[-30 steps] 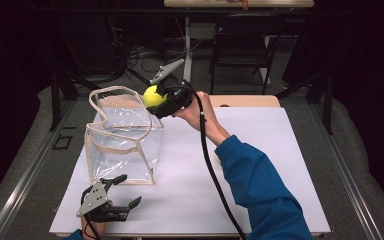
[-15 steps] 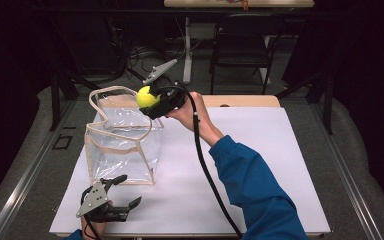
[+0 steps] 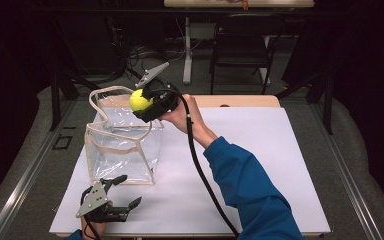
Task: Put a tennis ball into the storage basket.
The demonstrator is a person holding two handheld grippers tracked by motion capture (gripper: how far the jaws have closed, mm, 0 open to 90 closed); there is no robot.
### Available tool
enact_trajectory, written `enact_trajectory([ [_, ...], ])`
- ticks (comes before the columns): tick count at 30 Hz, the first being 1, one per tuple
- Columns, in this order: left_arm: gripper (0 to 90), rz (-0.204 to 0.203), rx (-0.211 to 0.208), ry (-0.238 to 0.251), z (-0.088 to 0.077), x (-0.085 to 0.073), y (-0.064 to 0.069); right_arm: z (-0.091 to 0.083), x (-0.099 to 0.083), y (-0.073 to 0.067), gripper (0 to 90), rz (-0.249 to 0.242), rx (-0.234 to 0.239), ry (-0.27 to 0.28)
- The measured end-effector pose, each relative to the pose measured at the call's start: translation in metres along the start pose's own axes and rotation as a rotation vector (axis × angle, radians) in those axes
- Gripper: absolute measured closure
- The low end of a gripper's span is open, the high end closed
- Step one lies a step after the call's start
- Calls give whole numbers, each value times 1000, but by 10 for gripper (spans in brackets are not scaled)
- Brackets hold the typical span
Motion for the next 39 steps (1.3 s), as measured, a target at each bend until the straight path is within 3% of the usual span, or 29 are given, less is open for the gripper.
enact_trajectory([
  [14,160,0,0,-1,1,0,0,10,4,-9,262,-6,24,-4],
  [26,161,1,-13,3,3,1,1,26,3,-16,259,-13,38,-85],
  [36,161,1,-14,7,5,1,0,32,5,-18,254,-10,54,-112],
  [39,161,2,-17,6,4,1,0,35,4,-18,210,3,50,-129],
])
Point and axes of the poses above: each handheld gripper's, and its own axes: z roughly forward along the jaws, x roughly out of its top, y roughly to its right, the point moved 4 cm from there along z, roughly forward along the jaws, and after that the axes turned 4 degrees about -x, right-handed, at the moved point
